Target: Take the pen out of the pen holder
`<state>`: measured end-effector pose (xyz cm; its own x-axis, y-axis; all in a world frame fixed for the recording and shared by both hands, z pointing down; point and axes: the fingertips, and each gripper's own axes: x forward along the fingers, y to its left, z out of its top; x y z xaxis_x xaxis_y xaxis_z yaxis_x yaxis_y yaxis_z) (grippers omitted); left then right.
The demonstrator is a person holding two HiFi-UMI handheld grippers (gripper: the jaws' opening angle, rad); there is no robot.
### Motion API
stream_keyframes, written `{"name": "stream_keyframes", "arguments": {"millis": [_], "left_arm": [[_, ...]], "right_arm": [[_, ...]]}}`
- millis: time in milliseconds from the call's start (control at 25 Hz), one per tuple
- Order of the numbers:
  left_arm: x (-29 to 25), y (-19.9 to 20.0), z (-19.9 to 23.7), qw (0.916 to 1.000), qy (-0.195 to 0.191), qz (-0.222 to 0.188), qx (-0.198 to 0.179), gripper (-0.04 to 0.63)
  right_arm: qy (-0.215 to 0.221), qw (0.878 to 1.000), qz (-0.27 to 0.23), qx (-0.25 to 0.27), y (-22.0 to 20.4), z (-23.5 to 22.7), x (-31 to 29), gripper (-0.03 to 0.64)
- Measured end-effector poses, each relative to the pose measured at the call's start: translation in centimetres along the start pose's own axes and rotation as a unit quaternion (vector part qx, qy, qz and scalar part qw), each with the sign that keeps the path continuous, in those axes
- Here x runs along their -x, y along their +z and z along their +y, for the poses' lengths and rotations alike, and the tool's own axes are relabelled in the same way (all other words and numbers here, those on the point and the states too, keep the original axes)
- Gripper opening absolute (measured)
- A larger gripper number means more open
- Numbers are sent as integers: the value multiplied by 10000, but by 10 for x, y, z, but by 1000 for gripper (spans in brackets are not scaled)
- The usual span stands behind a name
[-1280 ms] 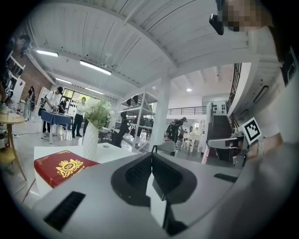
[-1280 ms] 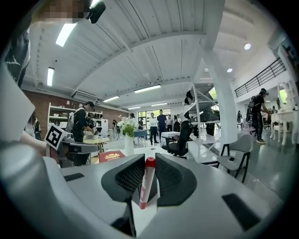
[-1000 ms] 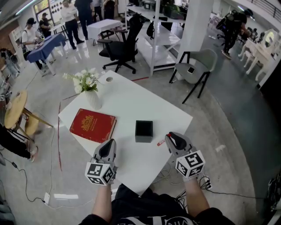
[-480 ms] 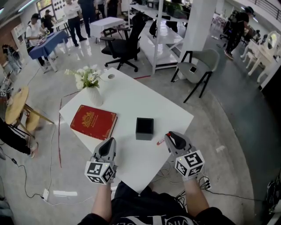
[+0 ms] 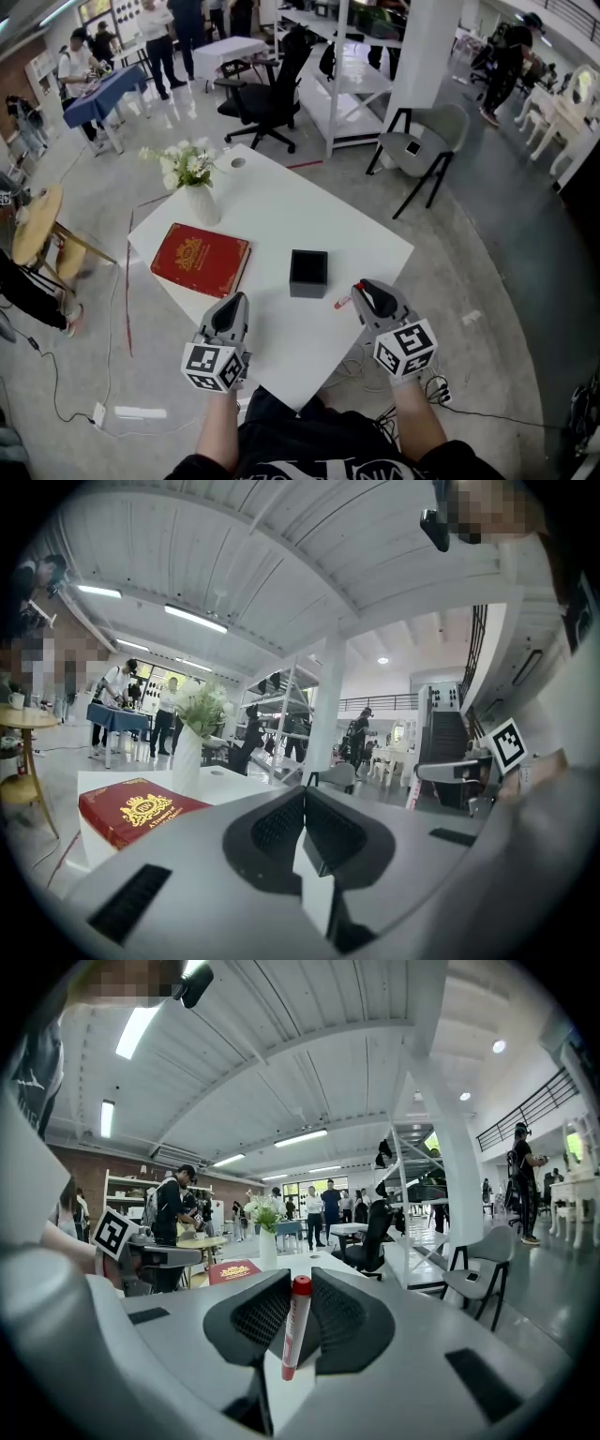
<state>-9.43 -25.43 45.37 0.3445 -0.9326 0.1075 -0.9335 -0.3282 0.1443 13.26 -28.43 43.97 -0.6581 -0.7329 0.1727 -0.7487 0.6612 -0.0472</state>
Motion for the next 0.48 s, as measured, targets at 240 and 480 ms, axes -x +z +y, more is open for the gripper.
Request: {"name": "stream_keyframes", "arguments": {"millis": [240,480], "left_arm": [[0,2,-4,10000,-4,22,-16,5],[1,0,0,10000,-9,33,-29,5]], "right_arm": [[10,10000,-5,-12,2,-2,3,78],[13,10000,-35,-36,1,0,1,78]]}}
